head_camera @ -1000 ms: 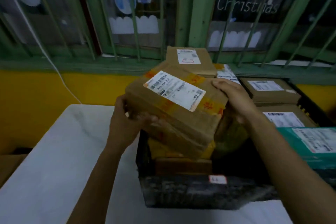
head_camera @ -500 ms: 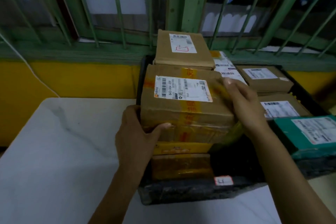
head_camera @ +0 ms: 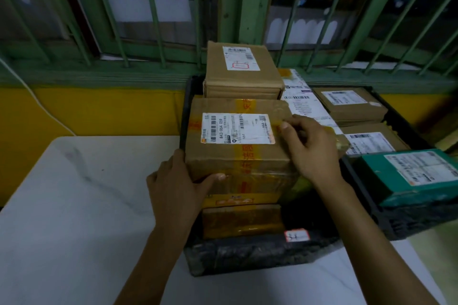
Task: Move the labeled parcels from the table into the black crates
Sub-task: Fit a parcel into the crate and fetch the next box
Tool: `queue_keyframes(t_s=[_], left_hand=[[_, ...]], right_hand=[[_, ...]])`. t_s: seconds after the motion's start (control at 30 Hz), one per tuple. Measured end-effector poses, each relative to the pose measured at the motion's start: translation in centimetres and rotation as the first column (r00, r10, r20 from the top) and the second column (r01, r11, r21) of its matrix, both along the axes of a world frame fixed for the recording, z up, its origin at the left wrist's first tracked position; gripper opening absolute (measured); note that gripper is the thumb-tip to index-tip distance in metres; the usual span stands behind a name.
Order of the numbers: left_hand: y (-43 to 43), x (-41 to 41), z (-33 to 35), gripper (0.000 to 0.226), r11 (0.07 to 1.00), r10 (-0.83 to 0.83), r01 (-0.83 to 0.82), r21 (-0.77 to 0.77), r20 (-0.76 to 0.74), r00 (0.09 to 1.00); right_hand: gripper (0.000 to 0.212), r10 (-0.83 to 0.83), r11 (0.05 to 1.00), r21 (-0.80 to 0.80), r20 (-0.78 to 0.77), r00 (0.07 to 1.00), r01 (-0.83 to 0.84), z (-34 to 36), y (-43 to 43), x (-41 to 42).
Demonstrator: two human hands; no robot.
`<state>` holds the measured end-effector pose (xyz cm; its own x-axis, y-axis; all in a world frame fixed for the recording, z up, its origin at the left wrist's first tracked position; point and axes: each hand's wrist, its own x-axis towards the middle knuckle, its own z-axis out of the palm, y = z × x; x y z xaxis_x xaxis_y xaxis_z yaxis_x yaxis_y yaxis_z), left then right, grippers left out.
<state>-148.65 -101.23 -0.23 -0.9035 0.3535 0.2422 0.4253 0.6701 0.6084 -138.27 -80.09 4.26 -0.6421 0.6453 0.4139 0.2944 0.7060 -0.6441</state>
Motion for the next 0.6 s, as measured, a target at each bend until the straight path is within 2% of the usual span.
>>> queue_keyframes(t_s=[0.07,0.13,0.23,0.3,0.37,0.43,0.5,0.57,0.6], left_hand=[[-0.1,0.0,0.1,0.080,0.999,0.011,-0.012,-0.043,-0.020,1.000],[-0.1,0.1,0.2,0.080,0.999,0.012,-0.012,-0.045,0.000,1.000],[-0.2,0.4,-0.1,0.084,0.995,-0.016,0.007,0.101,0.091,0.996],[-0.1,0.6,-0.3,0.093,0.984,-0.045,0.031,0.174,0.080,0.996],[-0.1,0.9,-0.1,0.105,0.970,-0.055,0.036,0.240,0.076,0.996],[-0.1,1.6,0.5,0.106,0.925,-0.037,0.010,0.379,0.064,0.997],[0.1,3.0,1.5,0.083,0.863,0.034,0.046,0.503,-0.149,0.988],[0.9,5.2,2.2,0.055,0.788,0.089,0.171,0.591,-0.384,0.919],[1.8,6.6,2.4,0.045,0.739,0.064,0.253,0.624,-0.439,0.896]], right_hand=[[0.049,0.008,0.994,0.104,0.133,0.991,-0.022,0.6,0.1,0.2],[0.054,0.011,0.990,0.139,0.185,0.983,-0.037,0.8,-0.3,0.1],[0.046,-0.039,0.992,0.127,0.118,0.992,0.024,-0.1,-1.4,0.1],[0.044,-0.069,0.992,0.112,0.076,0.995,0.060,-0.5,-1.6,0.1],[0.045,-0.064,0.995,0.087,0.097,0.993,0.056,-0.4,-1.3,0.1],[0.049,-0.025,1.000,0.004,0.099,0.995,0.025,-0.2,-1.1,0.6],[0.051,-0.033,0.996,-0.077,0.021,0.999,0.035,-0.3,-1.2,2.5],[0.051,-0.098,0.988,-0.128,-0.084,0.992,0.087,-0.5,-1.5,5.9],[0.049,-0.131,0.977,-0.186,-0.142,0.981,0.103,-0.7,-1.6,8.1]])
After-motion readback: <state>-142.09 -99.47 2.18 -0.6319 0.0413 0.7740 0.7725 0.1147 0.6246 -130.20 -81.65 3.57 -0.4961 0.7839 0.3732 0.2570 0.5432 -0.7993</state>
